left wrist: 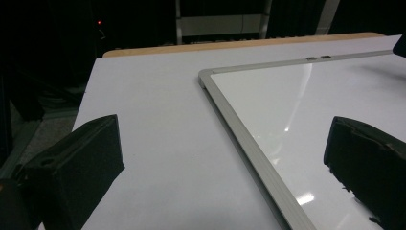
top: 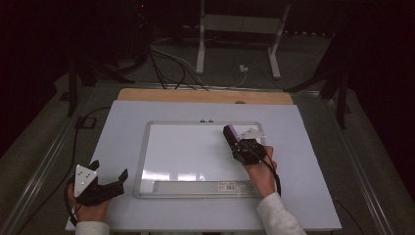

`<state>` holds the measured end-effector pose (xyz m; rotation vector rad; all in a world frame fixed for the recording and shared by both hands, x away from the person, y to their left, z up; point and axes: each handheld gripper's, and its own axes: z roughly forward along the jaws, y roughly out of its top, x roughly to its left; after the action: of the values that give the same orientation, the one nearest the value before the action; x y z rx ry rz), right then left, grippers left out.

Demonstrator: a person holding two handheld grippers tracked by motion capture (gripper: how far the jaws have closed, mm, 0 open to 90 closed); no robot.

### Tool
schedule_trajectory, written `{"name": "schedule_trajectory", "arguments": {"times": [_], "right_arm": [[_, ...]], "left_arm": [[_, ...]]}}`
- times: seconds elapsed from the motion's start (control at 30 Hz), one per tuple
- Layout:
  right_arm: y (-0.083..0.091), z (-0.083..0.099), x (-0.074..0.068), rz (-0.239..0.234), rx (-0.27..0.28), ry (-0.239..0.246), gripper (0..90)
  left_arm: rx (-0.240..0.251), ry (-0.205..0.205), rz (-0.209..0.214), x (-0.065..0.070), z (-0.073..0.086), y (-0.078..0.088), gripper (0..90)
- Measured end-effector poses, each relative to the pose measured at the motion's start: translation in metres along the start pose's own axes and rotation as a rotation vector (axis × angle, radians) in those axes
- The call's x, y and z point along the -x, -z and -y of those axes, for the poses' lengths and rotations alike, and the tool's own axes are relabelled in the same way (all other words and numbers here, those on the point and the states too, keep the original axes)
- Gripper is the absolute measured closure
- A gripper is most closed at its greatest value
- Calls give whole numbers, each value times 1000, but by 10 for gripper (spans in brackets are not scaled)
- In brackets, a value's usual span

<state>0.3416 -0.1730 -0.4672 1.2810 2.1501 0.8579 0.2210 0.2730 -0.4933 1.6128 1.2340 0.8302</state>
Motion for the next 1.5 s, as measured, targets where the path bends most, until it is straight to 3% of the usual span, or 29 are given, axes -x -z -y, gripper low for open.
{"name": "schedule_trajectory", "arguments": {"times": [0.53,1.03,1.5], "right_arm": [[4,-12,21,51,38,-81,630],[4,-17,46,100,35,-154,629],[0,-15,58,129,19,-198,629]], "left_arm": [[1,1,-1,0,0,0,6],[-1,1,-1,0,0,0,6],[-5,-3,-1,0,0,0,6]]}}
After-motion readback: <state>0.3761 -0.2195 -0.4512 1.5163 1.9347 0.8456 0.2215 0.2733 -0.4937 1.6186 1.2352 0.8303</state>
